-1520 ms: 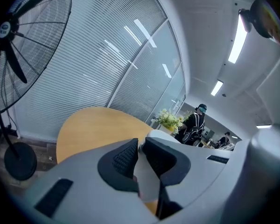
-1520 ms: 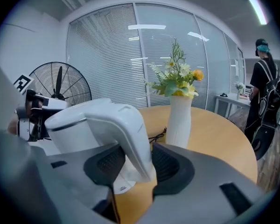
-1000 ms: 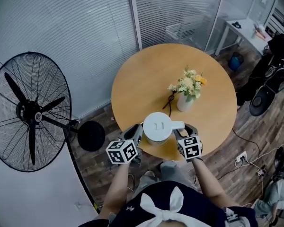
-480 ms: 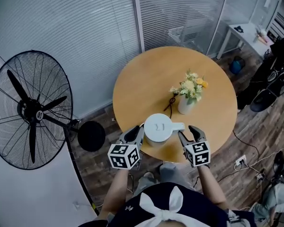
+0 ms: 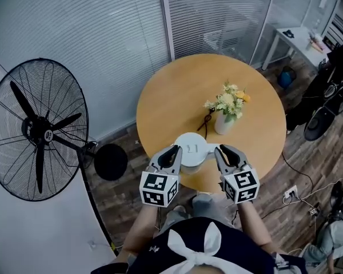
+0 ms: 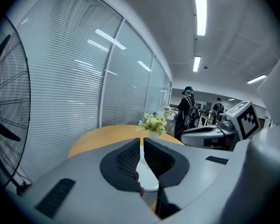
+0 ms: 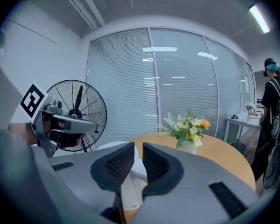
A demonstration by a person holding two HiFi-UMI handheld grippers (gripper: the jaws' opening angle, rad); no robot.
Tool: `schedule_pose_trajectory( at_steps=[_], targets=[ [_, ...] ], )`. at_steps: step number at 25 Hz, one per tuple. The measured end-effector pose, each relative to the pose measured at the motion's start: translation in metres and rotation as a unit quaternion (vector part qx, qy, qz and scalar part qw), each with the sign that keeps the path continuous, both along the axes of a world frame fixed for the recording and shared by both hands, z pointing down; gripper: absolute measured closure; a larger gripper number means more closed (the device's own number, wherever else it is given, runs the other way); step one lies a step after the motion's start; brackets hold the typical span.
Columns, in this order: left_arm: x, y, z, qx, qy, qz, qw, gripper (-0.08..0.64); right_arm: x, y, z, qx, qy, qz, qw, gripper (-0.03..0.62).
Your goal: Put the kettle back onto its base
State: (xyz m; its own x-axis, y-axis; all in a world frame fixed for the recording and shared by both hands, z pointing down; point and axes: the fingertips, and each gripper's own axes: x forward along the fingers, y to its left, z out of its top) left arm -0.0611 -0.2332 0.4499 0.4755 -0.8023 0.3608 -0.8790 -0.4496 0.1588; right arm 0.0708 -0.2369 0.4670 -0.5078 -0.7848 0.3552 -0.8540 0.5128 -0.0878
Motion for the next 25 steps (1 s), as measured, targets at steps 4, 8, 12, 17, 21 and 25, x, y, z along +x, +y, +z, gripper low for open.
schedule_pose_trajectory(
  at_steps=[4, 8, 12, 17, 21, 25],
  targets=[
    [0.012, 0.005, -0.013, 0.012, 0.016, 0.017, 0.9997, 0.532, -0.013, 0.008, -0.016, 0.023, -0.017, -0.011, 1.0, 0.56],
    [0.023, 0.01, -0.028, 0.032, 0.02, 0.033, 0.9987, 0.534, -0.024, 0.017, -0.024, 0.033, -0.023, -0.019, 0.999, 0.569],
    [0.031, 0.013, -0.032, 0.04, 0.012, 0.05, 0.9979, 0.534, -0.03, 0.022, -0.03, 0.038, -0.019, -0.023, 0.999, 0.569],
    [0.034, 0.015, -0.038, 0.047, 0.002, 0.047, 0.9978, 0.534, -0.031, 0.025, -0.038, 0.045, -0.015, -0.025, 0.999, 0.569],
    [0.038, 0.019, -0.039, 0.047, 0.005, 0.048, 0.9977, 0.534, -0.029, 0.029, -0.04, 0.046, -0.015, -0.022, 0.999, 0.569],
    [0.039, 0.021, -0.038, 0.042, 0.013, 0.048, 0.9979, 0.534, -0.029, 0.033, -0.038, 0.045, -0.014, -0.027, 0.999, 0.569]
  ],
)
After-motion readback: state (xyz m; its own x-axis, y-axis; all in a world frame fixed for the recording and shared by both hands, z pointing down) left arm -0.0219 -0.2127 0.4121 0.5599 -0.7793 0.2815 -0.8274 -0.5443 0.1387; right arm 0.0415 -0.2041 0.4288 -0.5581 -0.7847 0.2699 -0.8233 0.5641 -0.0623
